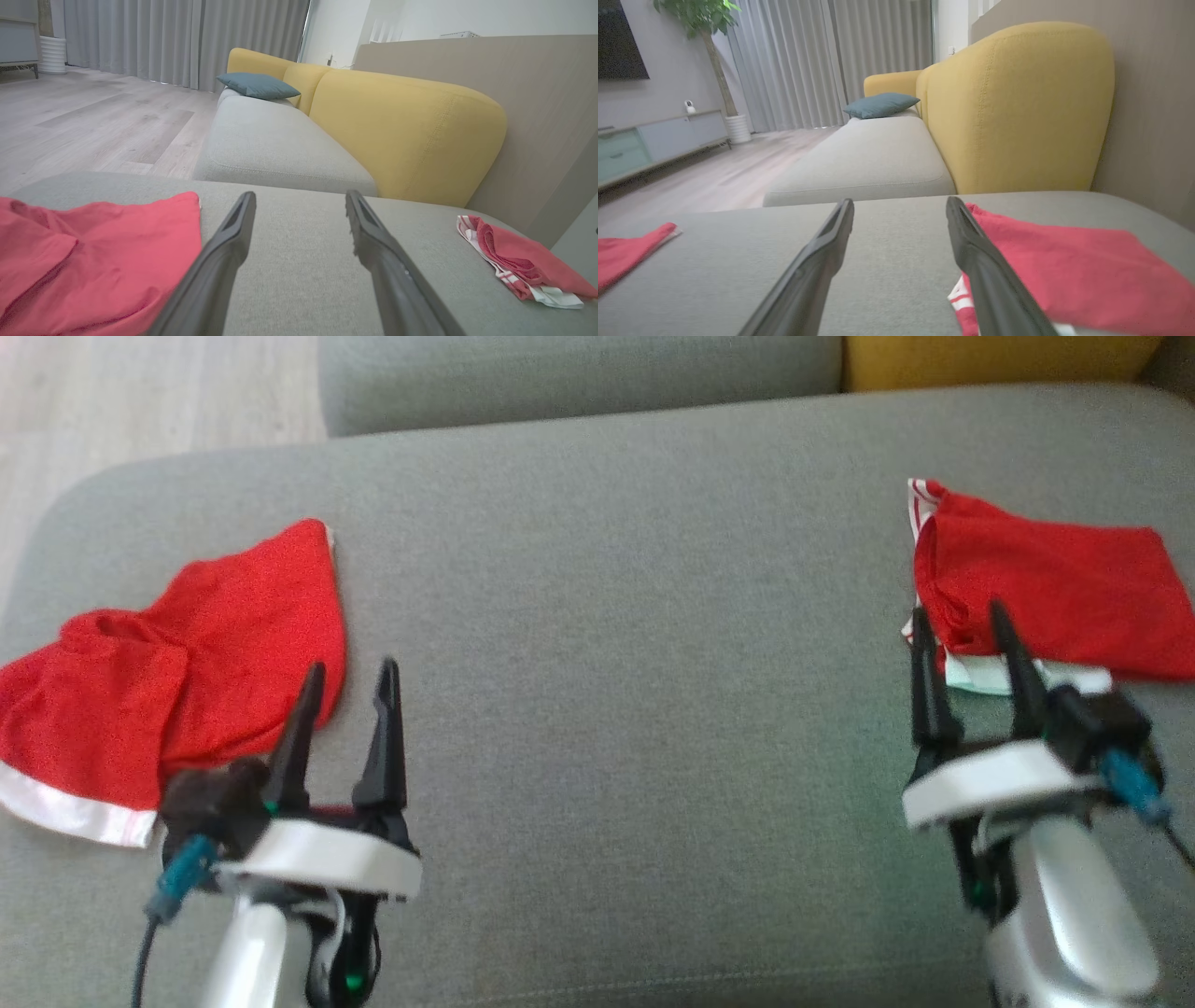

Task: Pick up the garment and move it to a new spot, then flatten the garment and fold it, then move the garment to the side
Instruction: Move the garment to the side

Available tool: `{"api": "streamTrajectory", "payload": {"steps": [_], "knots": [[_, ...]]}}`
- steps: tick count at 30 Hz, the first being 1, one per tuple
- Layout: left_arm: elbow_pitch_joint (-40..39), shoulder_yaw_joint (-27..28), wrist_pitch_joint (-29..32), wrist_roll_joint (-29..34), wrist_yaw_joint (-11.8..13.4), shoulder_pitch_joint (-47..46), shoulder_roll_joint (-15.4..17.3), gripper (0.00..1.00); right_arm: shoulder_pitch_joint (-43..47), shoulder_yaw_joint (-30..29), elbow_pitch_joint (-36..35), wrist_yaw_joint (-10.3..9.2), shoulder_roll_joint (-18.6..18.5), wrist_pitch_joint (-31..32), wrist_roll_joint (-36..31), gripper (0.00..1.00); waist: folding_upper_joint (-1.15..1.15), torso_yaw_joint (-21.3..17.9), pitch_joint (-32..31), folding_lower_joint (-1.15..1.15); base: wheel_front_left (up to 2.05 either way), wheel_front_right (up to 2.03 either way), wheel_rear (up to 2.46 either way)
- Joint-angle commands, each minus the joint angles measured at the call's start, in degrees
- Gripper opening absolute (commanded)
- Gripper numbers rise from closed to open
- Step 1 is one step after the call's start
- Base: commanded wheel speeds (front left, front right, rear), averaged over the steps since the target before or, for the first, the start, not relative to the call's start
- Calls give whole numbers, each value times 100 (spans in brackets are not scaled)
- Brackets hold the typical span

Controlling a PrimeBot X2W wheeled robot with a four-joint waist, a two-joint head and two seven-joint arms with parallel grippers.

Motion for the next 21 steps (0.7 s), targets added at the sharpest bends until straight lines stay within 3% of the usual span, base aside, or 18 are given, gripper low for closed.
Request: {"api": "streamTrajectory", "payload": {"steps": [1,10,21], "knots": [[-174,125,-69,-32,33,-83,48,100,-2,207,-267,36,59,-63,188,100,0,72,-116,0,0,0,0],[-247,-75,-69,-86,184,444,48,100,1269,545,-1157,36,63,-67,806,100,0,147,-430,0,0,0,0],[-309,-113,-69,-69,247,568,48,100,1480,482,-1288,36,64,-67,860,100,0,123,-517,0,0,0,0]]}}
